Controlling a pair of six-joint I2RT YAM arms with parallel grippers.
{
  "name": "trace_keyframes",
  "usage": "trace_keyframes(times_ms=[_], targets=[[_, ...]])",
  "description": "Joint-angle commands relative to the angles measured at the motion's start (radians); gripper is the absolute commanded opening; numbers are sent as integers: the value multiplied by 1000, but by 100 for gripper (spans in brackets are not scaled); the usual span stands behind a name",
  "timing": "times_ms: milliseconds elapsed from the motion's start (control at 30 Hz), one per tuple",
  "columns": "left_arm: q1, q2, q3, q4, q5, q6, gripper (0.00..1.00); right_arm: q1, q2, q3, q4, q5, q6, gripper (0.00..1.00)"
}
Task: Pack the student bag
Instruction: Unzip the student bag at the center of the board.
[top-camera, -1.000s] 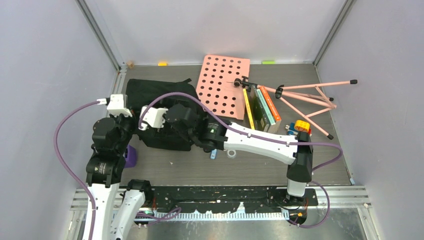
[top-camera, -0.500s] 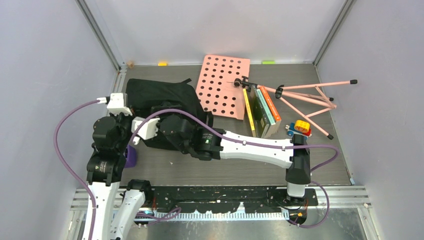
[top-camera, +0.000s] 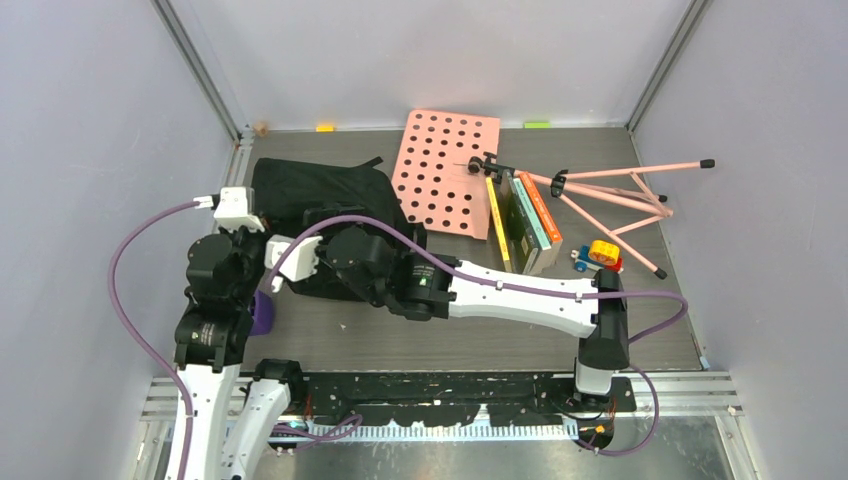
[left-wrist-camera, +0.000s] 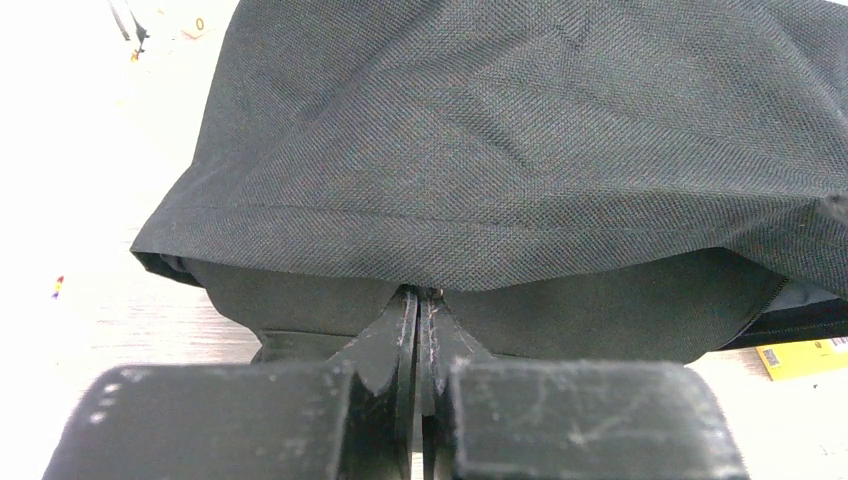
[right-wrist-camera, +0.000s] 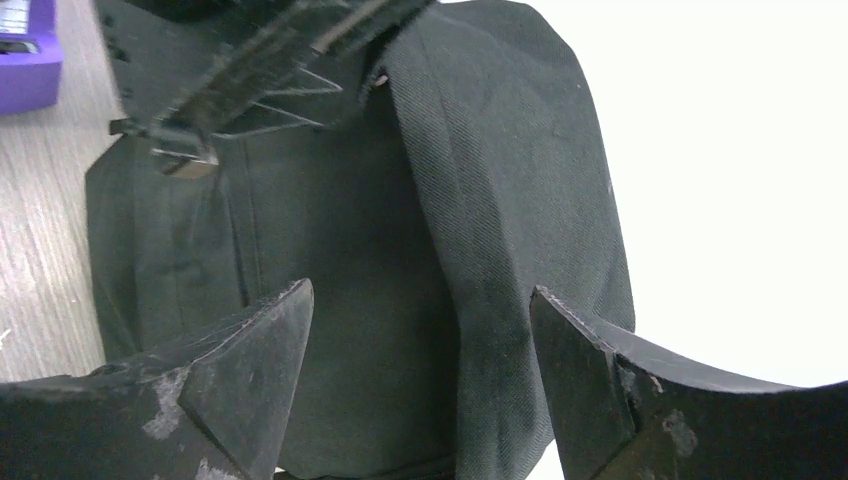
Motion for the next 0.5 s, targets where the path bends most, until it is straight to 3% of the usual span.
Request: trace_keyframes(times_ms=[0,167,233,400,467], targets=[[6,-12,7,46,-7,3,0,-25,24,60,14,52,-13,86],[6,-10,17,38,0,-2,0,-59,56,94,14,126,-52,83],[6,-7,19,34,-7,-8,0,-63,57,93,21,136,-66,73],[6,13,47,-3,-139,-51,0,-64,48,98,59,165,-56,25],[5,35,69,-33,-205,-71,0,-65,34,100,63,172,-32,10]])
